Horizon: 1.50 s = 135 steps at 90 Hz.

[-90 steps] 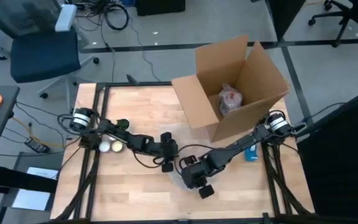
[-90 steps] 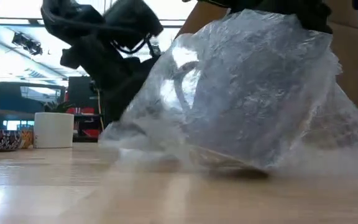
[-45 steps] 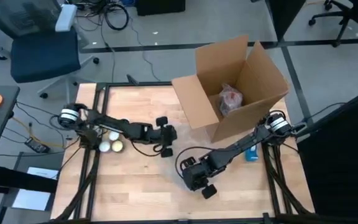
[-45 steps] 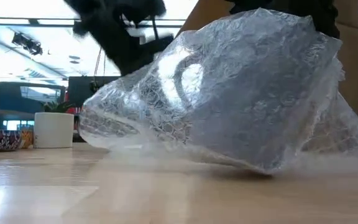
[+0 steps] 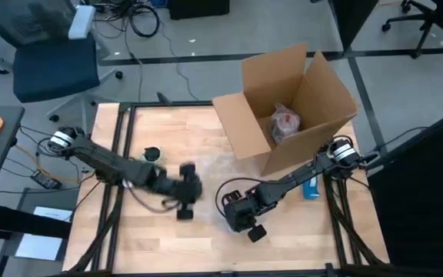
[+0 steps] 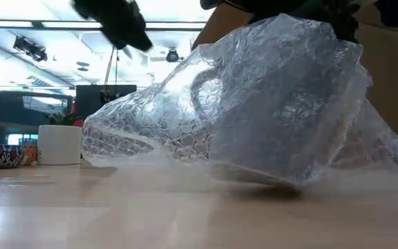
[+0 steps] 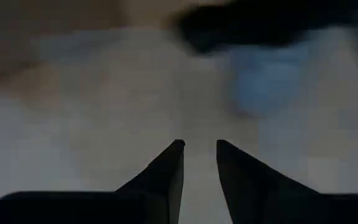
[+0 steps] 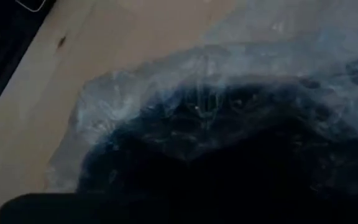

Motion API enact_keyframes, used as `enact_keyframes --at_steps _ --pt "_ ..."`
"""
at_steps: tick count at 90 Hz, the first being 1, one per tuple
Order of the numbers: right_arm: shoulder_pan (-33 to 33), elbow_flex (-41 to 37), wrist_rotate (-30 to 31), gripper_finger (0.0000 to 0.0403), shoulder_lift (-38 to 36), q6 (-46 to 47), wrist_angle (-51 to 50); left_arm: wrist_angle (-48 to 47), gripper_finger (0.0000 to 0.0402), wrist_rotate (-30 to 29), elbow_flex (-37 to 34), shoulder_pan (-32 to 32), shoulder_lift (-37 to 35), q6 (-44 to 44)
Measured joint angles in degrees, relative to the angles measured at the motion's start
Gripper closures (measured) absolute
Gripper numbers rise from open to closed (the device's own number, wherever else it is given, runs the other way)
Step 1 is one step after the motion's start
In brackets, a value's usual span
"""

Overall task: Wrap mug
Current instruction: Wrap the blue mug with bubble wrap

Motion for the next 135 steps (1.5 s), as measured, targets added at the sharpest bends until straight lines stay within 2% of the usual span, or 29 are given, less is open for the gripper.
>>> enact_keyframes --at_steps 12,21,49,62,76,96,121,135 --pt "-0.27 0.0 0.33 0.0351 0.0 1.83 0.23 17.5 0.0324 3.74 -3.74 -4.9 4.04 -5.84" --pt "-0.25 0.0 0.66 0.0351 0.0 2.82 0.23 24.56 0.0324 6.76 -3.86 -6.7 6.59 -8.44" --pt "-1.03 0.0 1.5 0.0351 0.0 6.13 0.25 26.77 0.0324 5.34 -3.87 -5.8 17.41 -11.78" --pt "-1.74 0.0 1.12 0.0351 0.0 7.26 0.3 29.54 0.0324 1.33 -3.88 -3.91 20.81 -10.14" --pt "-2.56 0.0 -0.77 0.0351 0.0 6.68 0.32 32.0 0.0324 1.03 -3.88 -1.4 23.39 -8.3" --pt "-3.18 2.16 -0.6 0.0359 0.0 5.91 -3.25 34.57 0.0324 1.71 -3.88 1.73 25.09 -5.34" --pt "-3.18 5.73 0.23 0.04 0.0 5.42 -7.23 38.0 0.0324 1.44 -3.86 4.87 25.06 -0.96" --pt "-3.18 5.73 1.01 0.0399 0.0 5.44 -8.62 37.78 0.0324 1.36 -3.86 5.17 24.77 -0.85"
